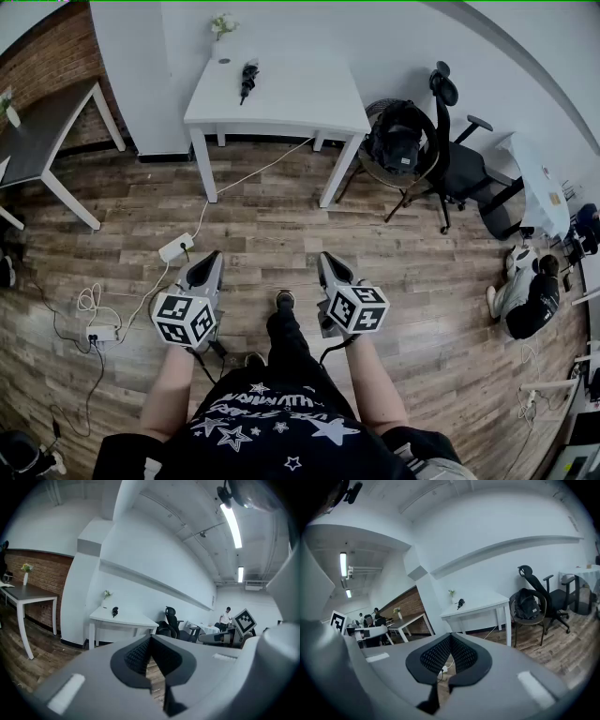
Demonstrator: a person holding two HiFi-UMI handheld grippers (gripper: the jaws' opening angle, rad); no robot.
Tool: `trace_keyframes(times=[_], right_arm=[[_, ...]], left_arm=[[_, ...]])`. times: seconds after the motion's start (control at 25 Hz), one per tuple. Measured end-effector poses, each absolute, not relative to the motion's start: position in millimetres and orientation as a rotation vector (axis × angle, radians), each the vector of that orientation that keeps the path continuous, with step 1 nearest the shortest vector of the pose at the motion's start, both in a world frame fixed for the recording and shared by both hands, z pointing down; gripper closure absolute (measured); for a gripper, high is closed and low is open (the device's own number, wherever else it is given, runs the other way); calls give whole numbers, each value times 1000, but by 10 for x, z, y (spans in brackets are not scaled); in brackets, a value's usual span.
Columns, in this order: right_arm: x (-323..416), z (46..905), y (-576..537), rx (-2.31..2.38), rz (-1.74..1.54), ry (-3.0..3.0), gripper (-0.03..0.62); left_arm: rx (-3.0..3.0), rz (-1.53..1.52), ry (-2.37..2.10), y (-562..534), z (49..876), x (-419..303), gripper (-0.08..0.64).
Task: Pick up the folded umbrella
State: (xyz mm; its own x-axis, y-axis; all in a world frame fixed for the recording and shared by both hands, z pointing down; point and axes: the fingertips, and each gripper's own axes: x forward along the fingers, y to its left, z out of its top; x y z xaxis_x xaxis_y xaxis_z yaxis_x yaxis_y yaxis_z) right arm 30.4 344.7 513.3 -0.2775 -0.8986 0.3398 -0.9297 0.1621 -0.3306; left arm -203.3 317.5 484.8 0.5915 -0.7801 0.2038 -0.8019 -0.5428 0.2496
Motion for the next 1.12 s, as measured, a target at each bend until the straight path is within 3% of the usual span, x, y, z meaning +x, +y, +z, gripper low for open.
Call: trace_keyframes(times=[1.12], right_arm=[[506, 5249, 3071, 1818, 761, -2351, 575]], left_arm=[[2464, 111, -1299, 2777, 4991, -1833, 557]])
